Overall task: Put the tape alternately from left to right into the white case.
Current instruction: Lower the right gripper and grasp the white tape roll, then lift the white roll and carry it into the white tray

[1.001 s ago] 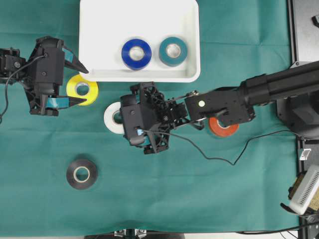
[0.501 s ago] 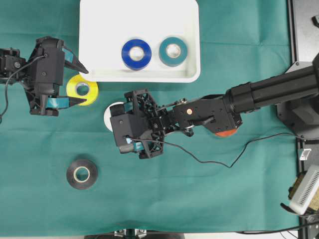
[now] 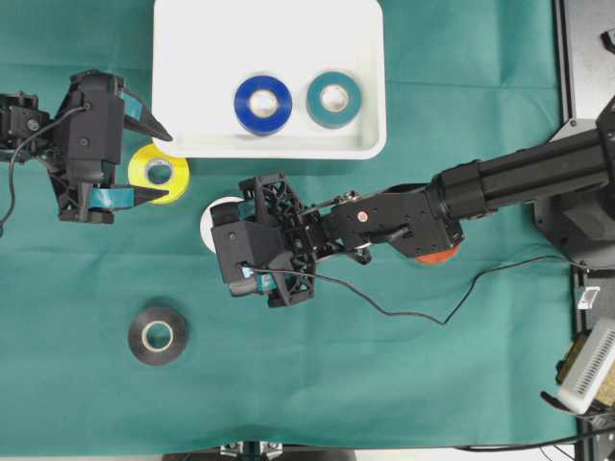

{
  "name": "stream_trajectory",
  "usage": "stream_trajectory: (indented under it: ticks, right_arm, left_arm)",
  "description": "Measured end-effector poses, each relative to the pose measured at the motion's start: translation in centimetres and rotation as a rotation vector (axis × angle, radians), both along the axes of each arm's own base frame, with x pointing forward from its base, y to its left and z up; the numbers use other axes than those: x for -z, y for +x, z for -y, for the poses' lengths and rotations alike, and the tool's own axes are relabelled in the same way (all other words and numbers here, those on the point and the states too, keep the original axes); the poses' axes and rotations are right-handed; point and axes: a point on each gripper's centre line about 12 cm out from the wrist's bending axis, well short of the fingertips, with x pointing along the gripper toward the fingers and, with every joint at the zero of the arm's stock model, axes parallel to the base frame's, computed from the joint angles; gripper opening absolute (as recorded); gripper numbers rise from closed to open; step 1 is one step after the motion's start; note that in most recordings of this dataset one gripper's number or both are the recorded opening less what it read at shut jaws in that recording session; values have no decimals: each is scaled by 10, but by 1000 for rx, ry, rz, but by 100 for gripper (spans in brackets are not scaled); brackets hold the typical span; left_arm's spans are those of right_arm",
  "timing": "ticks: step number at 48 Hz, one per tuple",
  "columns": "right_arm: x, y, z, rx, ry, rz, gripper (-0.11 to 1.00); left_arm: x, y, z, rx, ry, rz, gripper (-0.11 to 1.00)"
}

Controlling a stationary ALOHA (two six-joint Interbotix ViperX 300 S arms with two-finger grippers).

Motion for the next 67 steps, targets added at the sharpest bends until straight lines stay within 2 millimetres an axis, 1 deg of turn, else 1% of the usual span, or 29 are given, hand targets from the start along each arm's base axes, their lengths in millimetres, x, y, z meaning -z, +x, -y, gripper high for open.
stream_trajectory:
  ticks: [6, 8, 27, 32, 43, 47, 53, 60, 67]
  right_arm:
    - [-1, 1, 2, -5, -9, 4, 32]
    - [-1, 1, 4, -4, -11, 5, 28]
    - [-4, 2, 3, -6, -12, 13, 28]
    - [-13, 1, 1, -8, -12, 23, 28]
    - [-56, -6, 0, -4, -16, 68, 28]
    - [-67, -9, 0, -2, -16, 80, 28]
    - [-72, -12, 1, 4, -20, 75, 28]
    - [-72, -12, 1, 4, -20, 75, 28]
    - [-72, -11, 11, 19, -35, 67, 28]
  left_arm:
    - [0, 0, 0, 0, 0, 0, 84]
    - [0, 0, 0, -1, -1, 0, 84]
    - [1, -1, 0, 0, 0, -3, 84]
    - [2, -1, 0, 0, 0, -5, 84]
    - [2, -1, 0, -1, -1, -6, 84]
    - [3, -2, 0, -2, -3, -8, 84]
    - [3, -2, 0, -3, -4, -8, 84]
    - [3, -2, 0, -3, -4, -8, 84]
    - [2, -2, 0, -3, -4, -6, 84]
